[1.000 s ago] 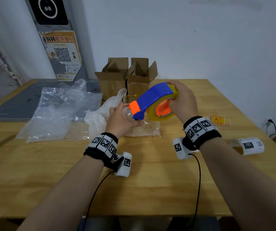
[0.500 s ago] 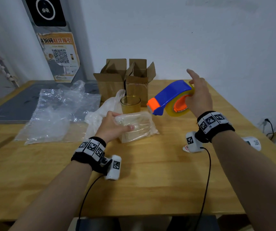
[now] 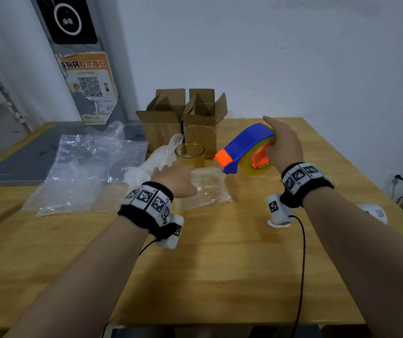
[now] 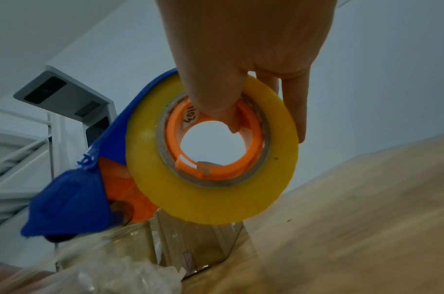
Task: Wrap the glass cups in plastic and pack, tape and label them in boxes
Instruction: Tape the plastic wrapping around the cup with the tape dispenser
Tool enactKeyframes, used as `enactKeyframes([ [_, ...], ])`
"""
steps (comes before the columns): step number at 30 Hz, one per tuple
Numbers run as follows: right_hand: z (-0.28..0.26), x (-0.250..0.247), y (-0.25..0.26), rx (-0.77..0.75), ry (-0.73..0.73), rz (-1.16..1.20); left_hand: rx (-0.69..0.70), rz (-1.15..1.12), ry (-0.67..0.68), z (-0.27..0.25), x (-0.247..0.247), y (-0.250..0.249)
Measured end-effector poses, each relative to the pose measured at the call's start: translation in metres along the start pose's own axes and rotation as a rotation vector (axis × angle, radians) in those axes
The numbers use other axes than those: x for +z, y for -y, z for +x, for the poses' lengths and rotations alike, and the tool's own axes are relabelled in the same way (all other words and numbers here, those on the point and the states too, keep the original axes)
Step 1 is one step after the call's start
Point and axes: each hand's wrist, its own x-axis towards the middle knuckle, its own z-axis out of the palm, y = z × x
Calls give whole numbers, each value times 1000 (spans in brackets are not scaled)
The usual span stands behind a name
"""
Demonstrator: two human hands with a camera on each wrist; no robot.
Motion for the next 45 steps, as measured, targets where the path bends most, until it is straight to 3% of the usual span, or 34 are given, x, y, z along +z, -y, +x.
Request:
enactKeyframes([
  [2,3,2,-3,2,-4,17,-16,51,17,0,8,-8],
  [5,4,7,-7,3,1,18,-61,51,-88,1,23,-15],
  [14,5,1,-5,-24,12,6,-47,-253,-241,2,25,12],
  [22,8,-20,-31,25,-77,-34,-22,-470,-239,-6,21,34],
  [28,0,-22,-18,24,-113,45,-31,-975,-209,-2,22,17],
  [32,-12,-24,-5,-51,-37,-3,-113,-1090,-154,6,36,6],
  [36,-21,-22,0,-63,47,-80,-124,-1066,-100,10,40,5],
  [39,-23,-26,3,-74,104,-106,-65,-891,-48,9,24,9],
  [42,-24,-33,15,-148,184,-125,41,-666,-136,9,4,6],
  [45,-23,-37,29,-211,194,-132,97,-658,-276,4,-9,0],
])
